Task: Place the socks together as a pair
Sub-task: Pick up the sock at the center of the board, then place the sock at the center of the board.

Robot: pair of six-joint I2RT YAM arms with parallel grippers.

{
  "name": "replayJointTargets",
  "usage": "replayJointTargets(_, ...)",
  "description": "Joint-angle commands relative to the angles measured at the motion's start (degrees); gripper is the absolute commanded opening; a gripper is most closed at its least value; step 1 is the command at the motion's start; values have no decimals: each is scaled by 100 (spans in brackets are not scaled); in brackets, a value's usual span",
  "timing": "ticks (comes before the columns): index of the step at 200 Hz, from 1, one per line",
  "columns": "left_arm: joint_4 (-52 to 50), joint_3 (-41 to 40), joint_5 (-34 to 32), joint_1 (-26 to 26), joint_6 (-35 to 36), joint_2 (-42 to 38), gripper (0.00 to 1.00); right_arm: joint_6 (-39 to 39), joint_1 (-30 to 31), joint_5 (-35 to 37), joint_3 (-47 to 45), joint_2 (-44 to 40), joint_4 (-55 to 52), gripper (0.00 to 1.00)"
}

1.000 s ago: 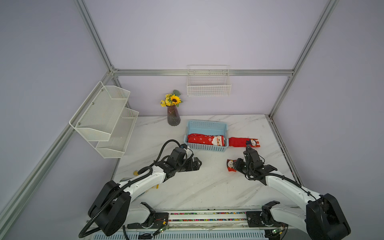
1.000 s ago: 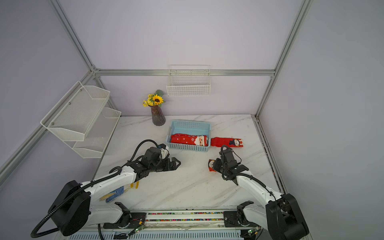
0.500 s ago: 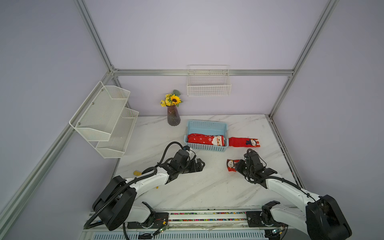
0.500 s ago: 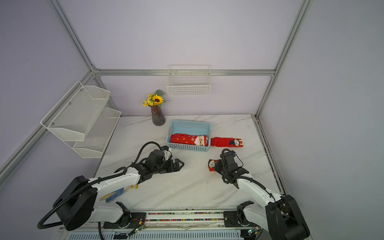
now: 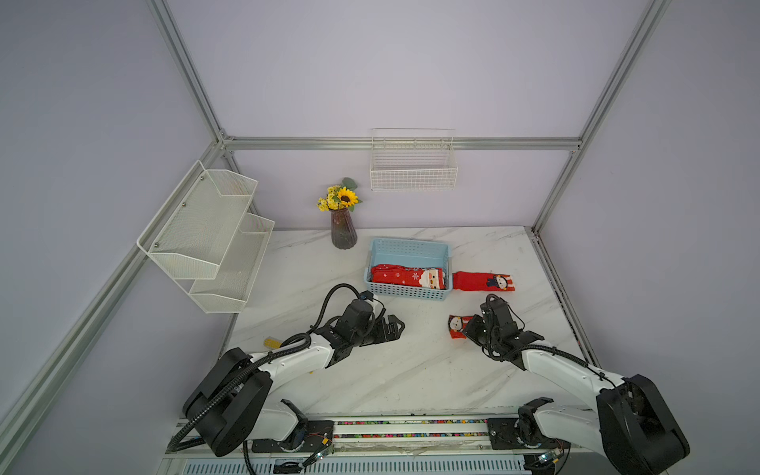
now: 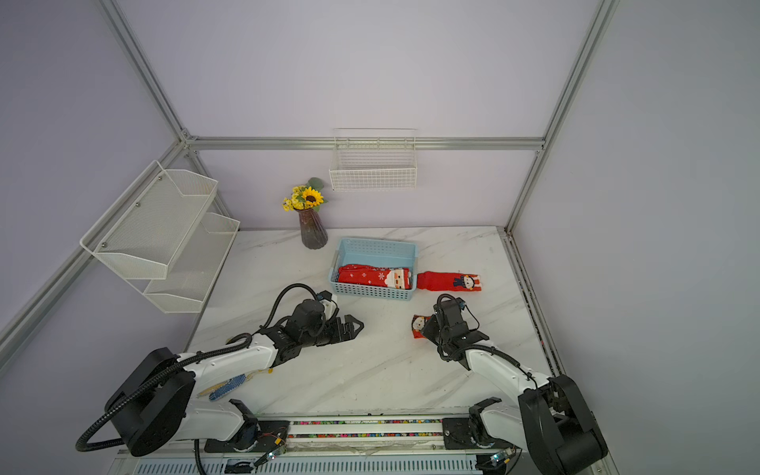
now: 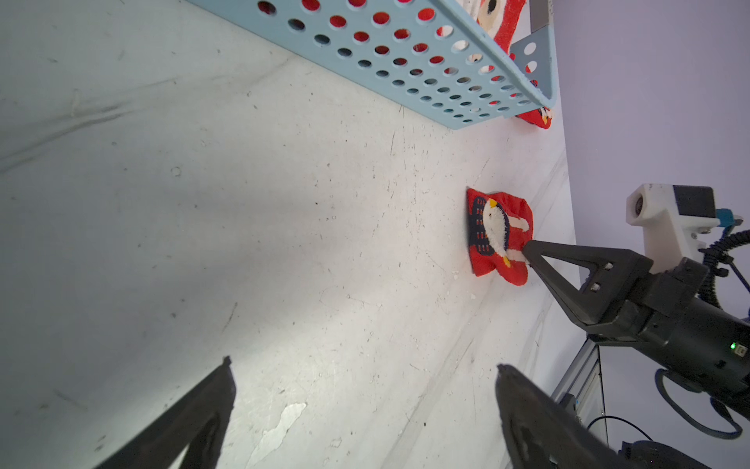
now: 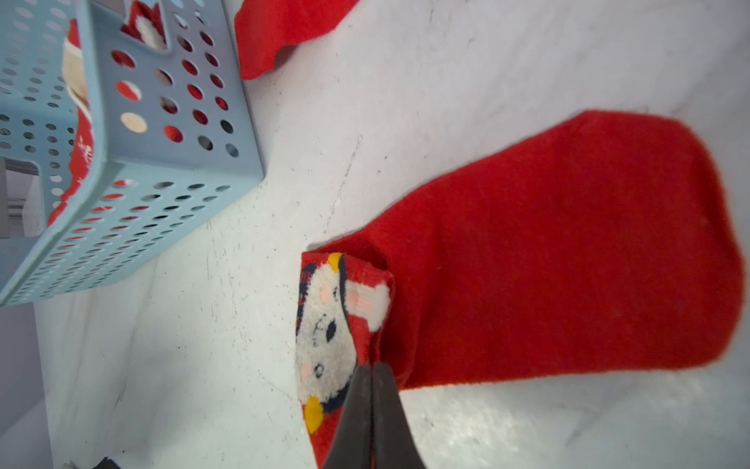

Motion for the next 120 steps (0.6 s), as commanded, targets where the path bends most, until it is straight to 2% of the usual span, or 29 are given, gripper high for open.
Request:
replayJointTargets(1, 231, -125, -28, -25, -69, -186, 99, -153, 3, 37, 365, -380, -365, 0)
replayJointTargets(30, -83, -153, -385, -25, 1, -526, 99, -624, 263, 360, 932, -1002, -1118, 0)
replayJointTargets(52, -385, -193, -864, -25, -17, -857, 99, -825, 825, 453, 1415, -1187, -1304, 0)
replayJointTargets(73, -735, -176, -1156, -16, -201, -1178, 100, -854, 1732, 908, 2005, -892, -1353, 0)
replayJointTargets(99, -1171, -133, -1496, -2, -298, -1576, 100, -928, 2906, 1505, 3026, -145, -1368, 0)
replayJointTargets(120, -1473, -153, -1927, -8, -420, -1926, 100, -1088, 3503, 2007, 3575, 71, -1265, 0)
